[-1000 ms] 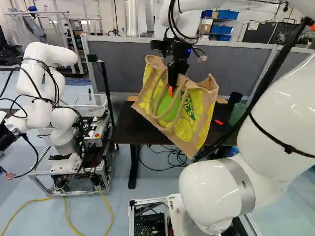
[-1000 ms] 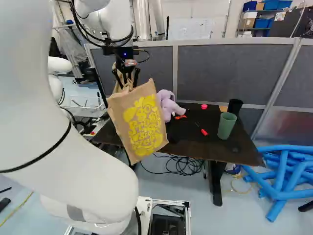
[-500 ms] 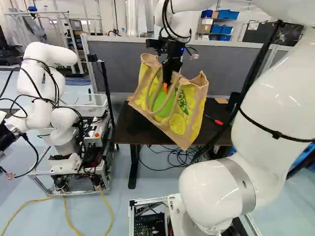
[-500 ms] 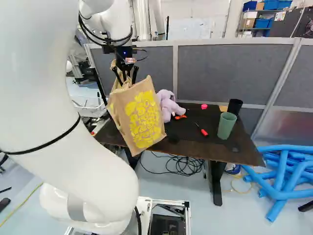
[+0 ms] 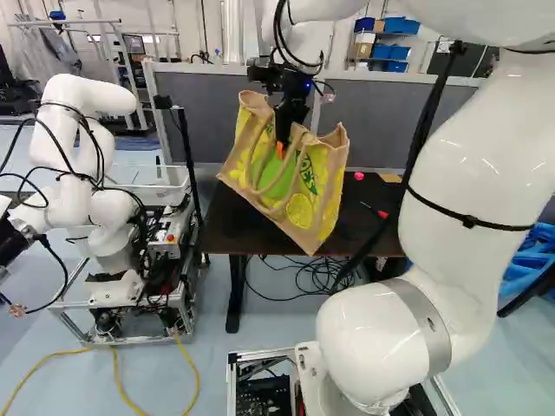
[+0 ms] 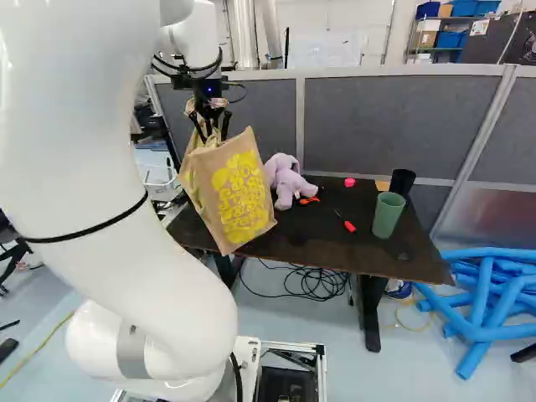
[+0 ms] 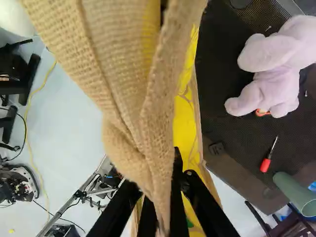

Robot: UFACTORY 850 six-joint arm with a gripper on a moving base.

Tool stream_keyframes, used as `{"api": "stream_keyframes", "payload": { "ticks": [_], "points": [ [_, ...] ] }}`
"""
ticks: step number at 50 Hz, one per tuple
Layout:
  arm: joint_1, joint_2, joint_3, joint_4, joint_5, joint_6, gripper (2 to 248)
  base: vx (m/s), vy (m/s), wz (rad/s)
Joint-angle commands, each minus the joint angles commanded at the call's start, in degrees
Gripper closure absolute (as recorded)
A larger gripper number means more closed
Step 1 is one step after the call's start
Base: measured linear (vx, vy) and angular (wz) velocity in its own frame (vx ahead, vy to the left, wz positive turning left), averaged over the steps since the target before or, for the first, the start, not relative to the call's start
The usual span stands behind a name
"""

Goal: Pick up the bag on the ground and place it on the table

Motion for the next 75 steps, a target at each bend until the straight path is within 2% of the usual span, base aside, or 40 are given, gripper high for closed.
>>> {"api": "stream_keyframes", "payload": {
  "ticks": [21, 51, 75],
  "points": [
    [1.61, -3.29, -3.66, -3.25, 1.65, 0.0, 229, 0.0, 0.0, 0.0],
    [3.82, -8.97, -9.1, -3.53, 1.7, 0.0, 229, 0.0, 0.0, 0.0],
    [3.54, -14.24, -11.07, -3.53, 1.48, 0.0, 229, 0.0, 0.0, 0.0]
  ]
}}
